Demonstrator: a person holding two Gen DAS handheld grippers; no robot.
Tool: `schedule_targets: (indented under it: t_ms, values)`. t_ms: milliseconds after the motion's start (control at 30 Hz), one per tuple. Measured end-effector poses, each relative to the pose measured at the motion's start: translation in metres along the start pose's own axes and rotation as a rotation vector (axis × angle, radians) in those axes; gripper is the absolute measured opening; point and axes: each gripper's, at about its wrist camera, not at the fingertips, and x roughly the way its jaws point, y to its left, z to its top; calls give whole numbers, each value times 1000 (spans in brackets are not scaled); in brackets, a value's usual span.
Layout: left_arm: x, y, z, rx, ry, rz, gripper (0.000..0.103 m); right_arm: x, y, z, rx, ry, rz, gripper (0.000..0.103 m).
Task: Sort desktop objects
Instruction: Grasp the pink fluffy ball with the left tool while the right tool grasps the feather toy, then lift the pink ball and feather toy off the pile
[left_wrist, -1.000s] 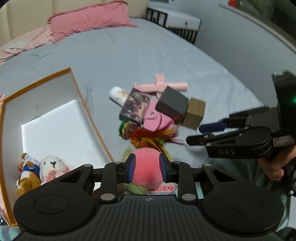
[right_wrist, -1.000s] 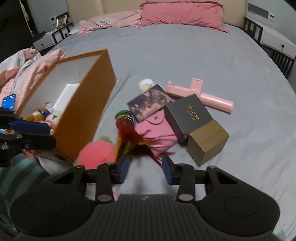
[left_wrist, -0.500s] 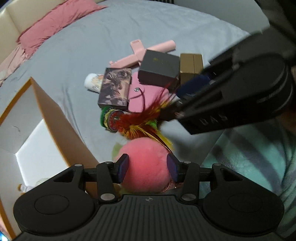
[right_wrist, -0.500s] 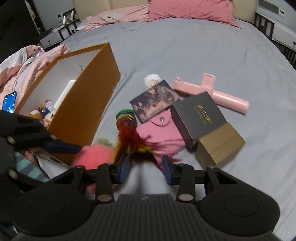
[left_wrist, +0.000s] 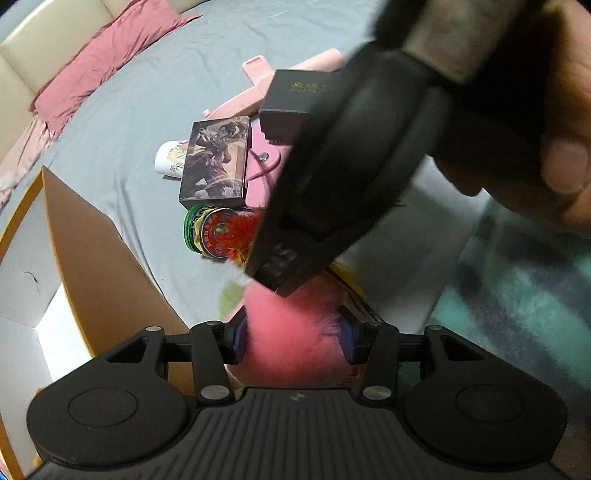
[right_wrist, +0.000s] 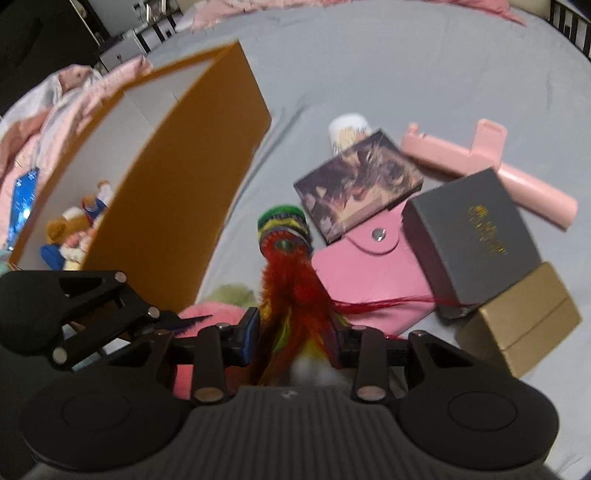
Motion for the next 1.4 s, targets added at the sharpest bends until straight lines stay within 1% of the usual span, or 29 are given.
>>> schedule_targets:
  t_ms: [100, 167, 233, 267, 300, 367, 433, 500, 567, 633, 667, 800, 900, 1000, 1067, 1233, 1333, 1400]
  values:
    - [7, -3, 0, 16, 11, 30, 56, 11, 1, 2, 3, 22, -21, 37]
    - [10, -3, 0, 15, 7, 38, 56, 18, -1, 3, 18, 36, -35, 33]
    - [11, -2, 0, 7, -7, 39, 54, 19, -3, 3, 33, 36, -26, 16]
    - [11, -1, 0, 3, -12, 39, 52, 19, -4, 3, 42, 35, -13, 12]
    - [10, -1, 0, -3, -20, 38, 51, 18, -4, 2, 48, 31, -9, 5]
    - [8, 1, 0, -17, -32, 35, 49, 14, -3, 0, 52, 7, -15, 2]
    - [4, 4, 1, -41, -49, 19, 47, 7, -3, -2, 60, -25, -4, 1]
    - [-2, 8, 1, -71, -67, 1, 41, -2, -2, -5, 64, -70, 0, 0]
    - [-10, 11, 2, -96, -93, 1, 23, -13, 0, -7, 67, -121, -5, 0]
    - [-19, 15, 2, -115, -115, -9, 13, -24, 2, -8, 71, -161, -11, 0]
    - [-22, 17, 3, -126, -119, -14, 10, -30, 3, -9, 72, -179, -20, 0]
    - [-29, 23, -1, -165, -128, -25, 8, -49, 5, -12, 87, -215, -50, 0]
    - [-39, 27, -5, -202, -156, -54, 4, -64, 6, -17, 78, -237, -74, 0]
    - [-50, 30, -8, -236, -178, -81, 3, -78, 4, -25, 70, -253, -121, 0]
    - [-54, 25, -20, -243, -193, -83, 2, -87, 1, -33, 82, -258, -137, 0]
    - [-66, 19, -14, -247, -250, -104, 1, -100, -6, -44, 97, -271, -176, 0]
    - [-55, 18, -9, -232, -238, -95, 0, -99, -10, -47, 93, -263, -210, 0]
    - [-53, 17, -11, -222, -235, -80, 1, -96, -14, -50, 106, -257, -203, 0]
